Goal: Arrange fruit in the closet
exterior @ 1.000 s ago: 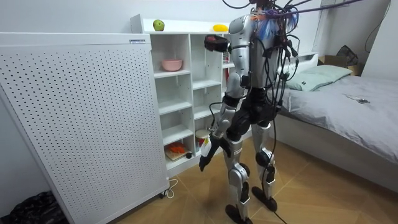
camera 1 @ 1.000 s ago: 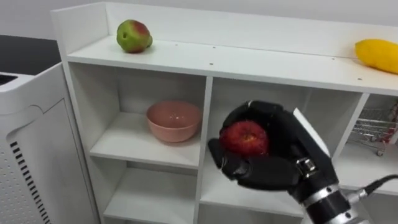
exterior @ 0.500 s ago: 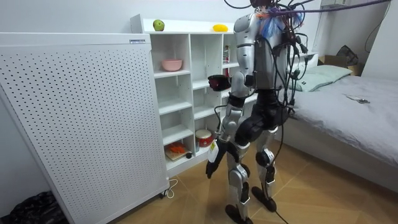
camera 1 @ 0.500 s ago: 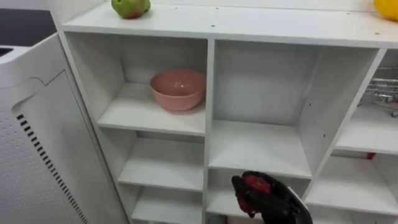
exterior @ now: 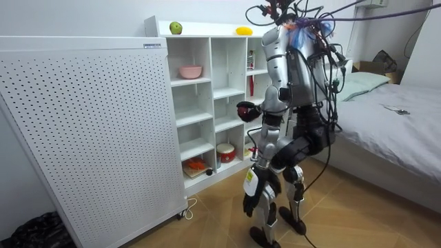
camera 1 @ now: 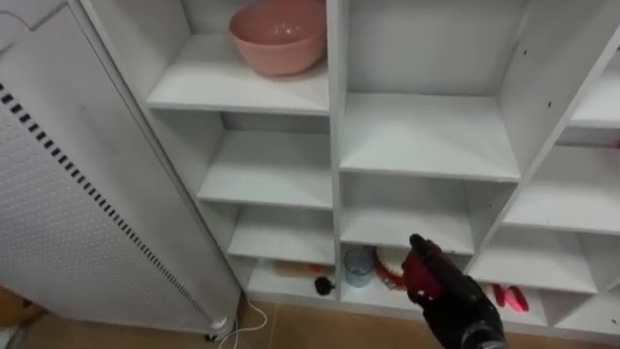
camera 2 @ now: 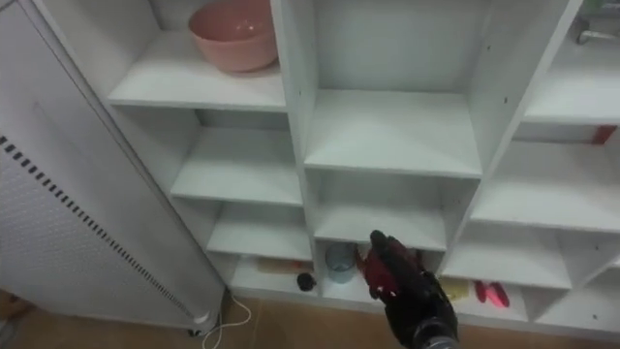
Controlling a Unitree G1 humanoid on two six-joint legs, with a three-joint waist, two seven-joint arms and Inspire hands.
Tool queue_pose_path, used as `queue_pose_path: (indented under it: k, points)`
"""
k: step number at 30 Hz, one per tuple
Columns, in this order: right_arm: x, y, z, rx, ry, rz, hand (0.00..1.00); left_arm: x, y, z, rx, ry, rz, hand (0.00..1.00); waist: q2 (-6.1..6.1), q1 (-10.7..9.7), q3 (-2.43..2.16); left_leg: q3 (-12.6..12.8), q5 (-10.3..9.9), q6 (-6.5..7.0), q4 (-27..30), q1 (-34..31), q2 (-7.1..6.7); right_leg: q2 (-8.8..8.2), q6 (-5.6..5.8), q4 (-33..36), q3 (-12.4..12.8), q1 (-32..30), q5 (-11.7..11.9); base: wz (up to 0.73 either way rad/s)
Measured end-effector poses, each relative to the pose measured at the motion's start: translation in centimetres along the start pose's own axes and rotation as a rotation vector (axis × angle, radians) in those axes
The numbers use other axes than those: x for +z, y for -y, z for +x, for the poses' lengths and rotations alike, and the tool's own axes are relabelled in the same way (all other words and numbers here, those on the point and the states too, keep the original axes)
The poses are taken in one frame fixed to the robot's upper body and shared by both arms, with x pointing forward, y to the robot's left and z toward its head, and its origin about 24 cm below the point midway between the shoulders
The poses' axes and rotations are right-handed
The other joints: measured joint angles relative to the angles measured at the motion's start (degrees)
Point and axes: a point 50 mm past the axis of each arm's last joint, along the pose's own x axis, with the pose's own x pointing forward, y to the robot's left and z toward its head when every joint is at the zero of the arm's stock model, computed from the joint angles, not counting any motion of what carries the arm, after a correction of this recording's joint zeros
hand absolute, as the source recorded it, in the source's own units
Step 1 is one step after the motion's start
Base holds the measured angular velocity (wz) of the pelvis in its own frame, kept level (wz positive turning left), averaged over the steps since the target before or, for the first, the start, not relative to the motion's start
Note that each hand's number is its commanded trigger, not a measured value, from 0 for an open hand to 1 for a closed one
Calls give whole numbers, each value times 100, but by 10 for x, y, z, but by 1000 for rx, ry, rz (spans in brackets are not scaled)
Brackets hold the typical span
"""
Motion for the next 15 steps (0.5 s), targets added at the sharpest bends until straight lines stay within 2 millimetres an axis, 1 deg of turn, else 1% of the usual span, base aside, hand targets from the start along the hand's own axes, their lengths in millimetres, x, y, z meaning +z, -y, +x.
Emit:
queue_pose_path:
  k: [1, 4, 6, 8, 9, 11, 13, 15]
  points:
    - [4, 0, 1, 0, 8, 28, 100, 0, 1, 0, 0, 1, -1, 0, 6, 13, -3, 73, 4, 8, 48, -103, 3, -22, -1, 77, 0, -115, -31, 3]
    - [13, -5, 3, 10, 25, 106, 100, 3, 3, -1, 0, 10, 1, 0, 12, 11, -3, 78, 2, 10, 162, -383, 8, -51, -9, 229, 56, -416, -78, 4]
    - [21, -8, 5, 15, 40, 145, 100, 7, 4, -1, -2, 25, 1, 0, 17, 17, -2, 130, -1, 17, 253, -573, 9, -96, -18, 379, 75, -630, -89, 7]
    - [30, -20, 9, 43, 61, 190, 100, 10, 3, -1, -3, 34, -21, 0, 18, 33, -3, 180, -12, 28, 402, -822, 6, -124, -34, 509, 126, -913, -106, -3]
    - [33, -22, 10, 48, 66, 206, 100, 11, 3, -1, -2, 37, -19, 0, 17, 32, -3, 185, -13, 30, 427, -873, 3, -137, -36, 556, 133, -978, -107, 5]
    - [47, -28, 12, 65, 94, 269, 100, 13, 3, -1, -3, 45, -21, 0, 17, 50, -3, 210, -29, 41, 542, -1029, -38, -223, -52, 774, 151, -1177, -181, 14]
    - [56, -32, 13, 76, 112, 269, 100, 13, 5, -1, -13, 43, -41, 0, 18, 77, -3, 212, -50, 41, 611, -1084, -77, -258, -57, 889, 170, -1253, -228, 7]
    - [63, -38, 14, 94, 126, 264, 100, 14, 7, -2, -22, 47, -31, 0, 19, 116, -4, 210, -96, 37, 729, -1161, -78, -274, -64, 981, 184, -1317, -272, 0]
